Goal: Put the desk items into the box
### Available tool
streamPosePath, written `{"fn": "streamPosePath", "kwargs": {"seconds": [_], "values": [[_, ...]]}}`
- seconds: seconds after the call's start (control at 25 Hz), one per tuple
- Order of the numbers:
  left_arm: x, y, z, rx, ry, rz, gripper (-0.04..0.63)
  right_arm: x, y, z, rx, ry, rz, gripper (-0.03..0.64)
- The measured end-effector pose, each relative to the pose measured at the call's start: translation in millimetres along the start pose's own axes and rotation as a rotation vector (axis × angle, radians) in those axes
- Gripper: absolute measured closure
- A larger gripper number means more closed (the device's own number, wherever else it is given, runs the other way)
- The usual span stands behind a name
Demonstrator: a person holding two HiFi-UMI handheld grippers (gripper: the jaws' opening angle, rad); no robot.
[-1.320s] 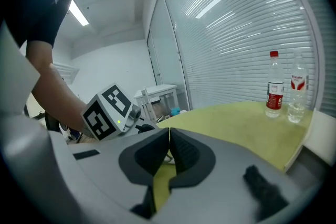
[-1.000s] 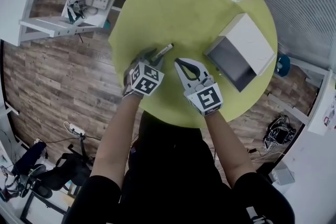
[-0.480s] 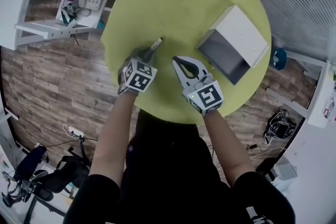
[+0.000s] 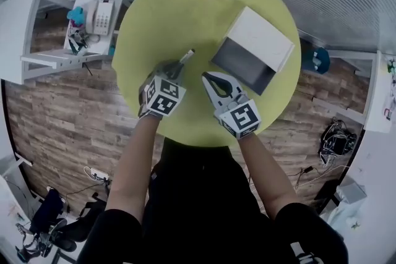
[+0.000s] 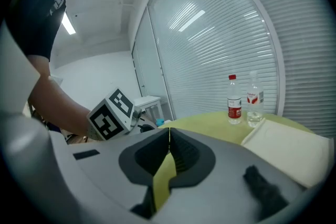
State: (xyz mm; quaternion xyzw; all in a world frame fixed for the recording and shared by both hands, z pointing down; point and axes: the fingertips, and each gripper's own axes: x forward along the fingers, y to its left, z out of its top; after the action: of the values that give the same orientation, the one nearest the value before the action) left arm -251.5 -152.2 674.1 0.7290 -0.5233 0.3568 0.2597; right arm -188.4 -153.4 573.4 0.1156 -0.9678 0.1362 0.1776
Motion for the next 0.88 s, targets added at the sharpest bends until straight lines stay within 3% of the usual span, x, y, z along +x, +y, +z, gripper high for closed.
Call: {"fn": "streamPosePath", "kwargs": {"seconds": [0.4, 0.88], "values": [[30, -67, 83, 0.206, -0.037, -0.135, 0.525, -61, -60, 3, 0.053, -0.045, -0.183, 0.598], [72, -150, 125, 0.407, -0.014, -0.277, 0.525, -130, -109, -25, 0.136, -0.084, -0.358, 0.598]]}}
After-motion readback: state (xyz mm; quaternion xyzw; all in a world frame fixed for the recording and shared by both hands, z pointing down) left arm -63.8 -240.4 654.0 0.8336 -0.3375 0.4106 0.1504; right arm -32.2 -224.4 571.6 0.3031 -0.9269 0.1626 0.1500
